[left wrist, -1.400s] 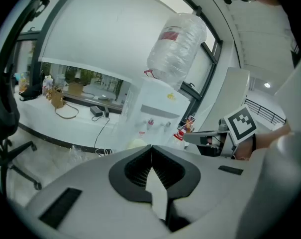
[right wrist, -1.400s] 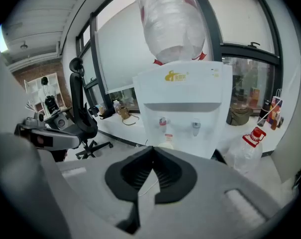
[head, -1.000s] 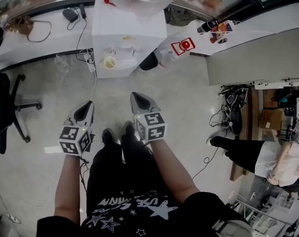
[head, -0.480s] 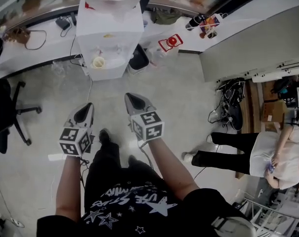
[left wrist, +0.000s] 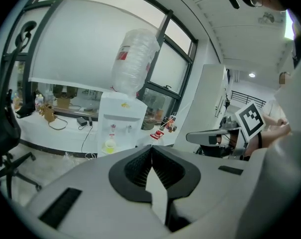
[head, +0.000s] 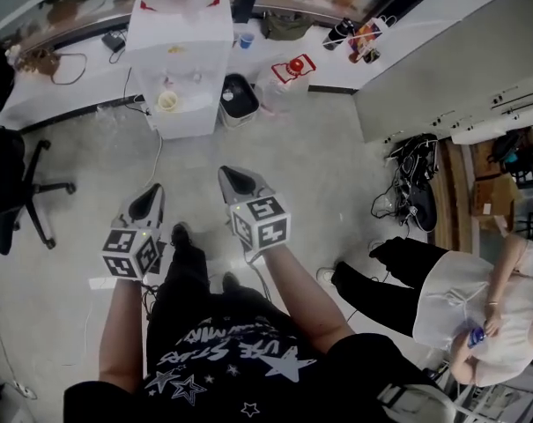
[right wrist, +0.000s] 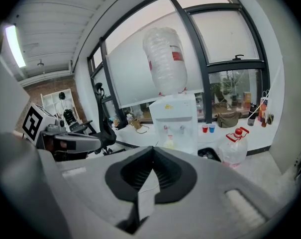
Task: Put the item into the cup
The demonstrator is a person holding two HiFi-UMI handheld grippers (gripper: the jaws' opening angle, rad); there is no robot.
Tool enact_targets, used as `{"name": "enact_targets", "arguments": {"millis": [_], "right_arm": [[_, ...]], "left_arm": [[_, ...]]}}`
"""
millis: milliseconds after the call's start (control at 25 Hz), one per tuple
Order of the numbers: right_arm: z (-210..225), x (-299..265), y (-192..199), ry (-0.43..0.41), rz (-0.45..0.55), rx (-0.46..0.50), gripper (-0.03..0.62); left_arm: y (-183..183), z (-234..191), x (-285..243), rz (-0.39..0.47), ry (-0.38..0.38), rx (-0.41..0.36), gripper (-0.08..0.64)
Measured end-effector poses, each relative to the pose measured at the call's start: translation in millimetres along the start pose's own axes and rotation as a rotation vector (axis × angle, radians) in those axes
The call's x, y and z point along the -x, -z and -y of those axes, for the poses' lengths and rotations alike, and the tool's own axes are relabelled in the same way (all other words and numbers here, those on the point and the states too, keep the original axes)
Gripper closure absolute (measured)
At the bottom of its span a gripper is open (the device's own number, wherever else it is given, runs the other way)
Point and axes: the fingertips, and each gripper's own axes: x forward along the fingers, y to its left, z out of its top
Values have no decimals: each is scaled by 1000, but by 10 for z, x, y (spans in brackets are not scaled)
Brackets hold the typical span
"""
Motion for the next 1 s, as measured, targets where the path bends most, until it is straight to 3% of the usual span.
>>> {"name": "enact_targets", "arguments": {"millis": [480,1000], "right_arm": [[-275,1077,217,-61,50,58,594],[-667,1967,429,-128,107,98,594]], "left_arm": [[184,906,675,102,-32,-10,552],[404,1596,1385,169,-55,-26,552]]}}
